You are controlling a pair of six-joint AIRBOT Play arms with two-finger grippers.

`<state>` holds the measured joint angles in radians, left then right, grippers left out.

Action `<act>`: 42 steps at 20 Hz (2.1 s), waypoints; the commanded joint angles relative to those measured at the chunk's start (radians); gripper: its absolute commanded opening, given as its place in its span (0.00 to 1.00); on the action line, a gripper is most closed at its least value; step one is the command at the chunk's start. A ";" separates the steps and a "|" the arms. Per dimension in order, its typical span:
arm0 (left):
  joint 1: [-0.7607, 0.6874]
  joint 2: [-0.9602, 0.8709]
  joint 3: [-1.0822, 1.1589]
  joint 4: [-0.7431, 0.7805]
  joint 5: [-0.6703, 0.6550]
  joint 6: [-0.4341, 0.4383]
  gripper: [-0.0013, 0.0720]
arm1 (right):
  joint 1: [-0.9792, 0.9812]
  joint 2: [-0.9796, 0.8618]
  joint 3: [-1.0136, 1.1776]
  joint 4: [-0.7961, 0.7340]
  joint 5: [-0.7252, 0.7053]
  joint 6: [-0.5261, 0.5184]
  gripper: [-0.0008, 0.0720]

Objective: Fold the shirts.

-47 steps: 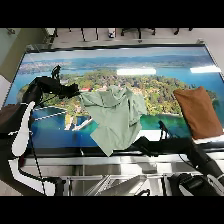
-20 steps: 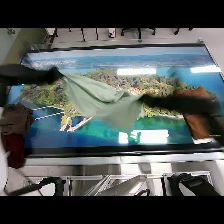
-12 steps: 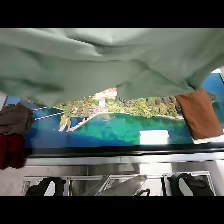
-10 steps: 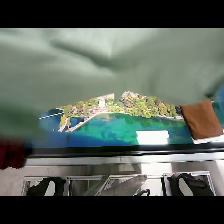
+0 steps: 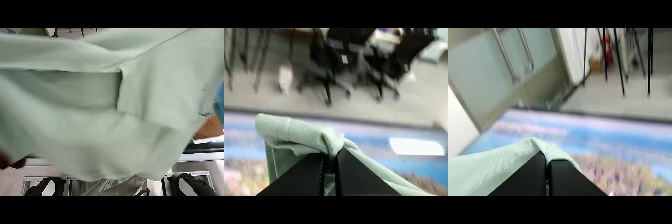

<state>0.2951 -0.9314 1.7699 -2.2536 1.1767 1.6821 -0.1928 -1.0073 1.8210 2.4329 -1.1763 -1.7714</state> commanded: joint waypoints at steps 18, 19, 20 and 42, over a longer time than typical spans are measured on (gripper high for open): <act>-0.146 -1.129 0.334 0.010 0.176 0.035 0.93 | -0.078 -0.589 -0.372 -0.053 0.040 -0.088 0.53; -0.095 -1.104 0.328 0.011 0.261 0.036 0.93 | -0.123 -0.549 -0.383 -0.111 -0.060 -0.083 0.46; -0.042 -1.063 0.269 0.011 0.321 0.045 0.93 | -0.159 -0.508 -0.412 -0.169 -0.124 -0.071 0.46; 0.060 -0.793 -0.780 0.009 0.277 0.373 0.05 | -0.279 -0.428 -1.046 -0.212 -0.040 -0.208 0.68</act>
<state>0.3843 -1.7256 0.9867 -2.2341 1.4693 2.0438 -0.5224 -1.3571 0.7830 2.1731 -1.2579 -1.9480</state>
